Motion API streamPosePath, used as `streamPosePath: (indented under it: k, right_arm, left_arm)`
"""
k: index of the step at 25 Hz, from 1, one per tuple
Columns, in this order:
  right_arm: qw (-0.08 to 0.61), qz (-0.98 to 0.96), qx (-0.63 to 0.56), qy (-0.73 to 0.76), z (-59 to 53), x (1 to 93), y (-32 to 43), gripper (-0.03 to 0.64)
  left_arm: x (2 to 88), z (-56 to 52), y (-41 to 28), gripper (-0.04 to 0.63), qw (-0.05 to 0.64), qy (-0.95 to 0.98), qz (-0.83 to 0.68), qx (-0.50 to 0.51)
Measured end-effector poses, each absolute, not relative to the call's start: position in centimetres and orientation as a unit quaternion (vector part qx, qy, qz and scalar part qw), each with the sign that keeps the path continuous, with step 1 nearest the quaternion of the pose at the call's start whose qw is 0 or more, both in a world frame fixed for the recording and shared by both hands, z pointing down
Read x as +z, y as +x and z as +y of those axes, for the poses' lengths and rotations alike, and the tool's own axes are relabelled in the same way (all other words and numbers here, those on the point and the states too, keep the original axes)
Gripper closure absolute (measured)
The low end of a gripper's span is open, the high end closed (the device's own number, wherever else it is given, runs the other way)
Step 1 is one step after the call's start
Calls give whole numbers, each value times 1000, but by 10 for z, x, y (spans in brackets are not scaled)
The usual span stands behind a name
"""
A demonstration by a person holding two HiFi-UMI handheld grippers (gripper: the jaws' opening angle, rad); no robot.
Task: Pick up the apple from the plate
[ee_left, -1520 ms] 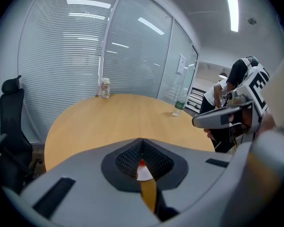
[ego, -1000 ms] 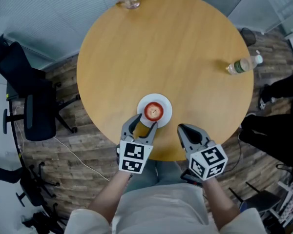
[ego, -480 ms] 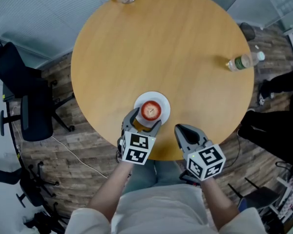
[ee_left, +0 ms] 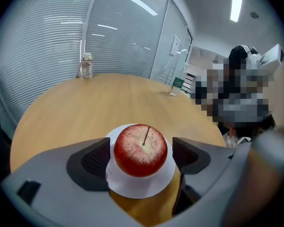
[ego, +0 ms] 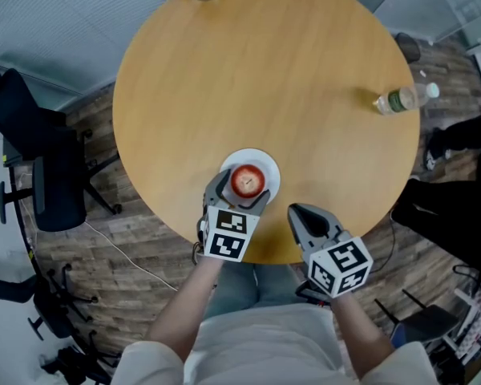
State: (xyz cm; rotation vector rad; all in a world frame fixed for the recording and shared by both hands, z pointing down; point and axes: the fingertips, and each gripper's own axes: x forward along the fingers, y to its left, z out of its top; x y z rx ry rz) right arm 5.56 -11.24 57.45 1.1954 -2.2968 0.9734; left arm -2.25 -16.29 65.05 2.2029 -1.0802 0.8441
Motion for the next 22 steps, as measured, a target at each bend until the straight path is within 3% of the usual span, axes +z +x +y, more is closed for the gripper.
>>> streamPosePath:
  k: [22]
  right_arm:
    - [187, -818, 343, 421, -116, 569, 59, 583]
  left_arm:
    - [653, -165, -27, 212, 277, 809, -405, 324]
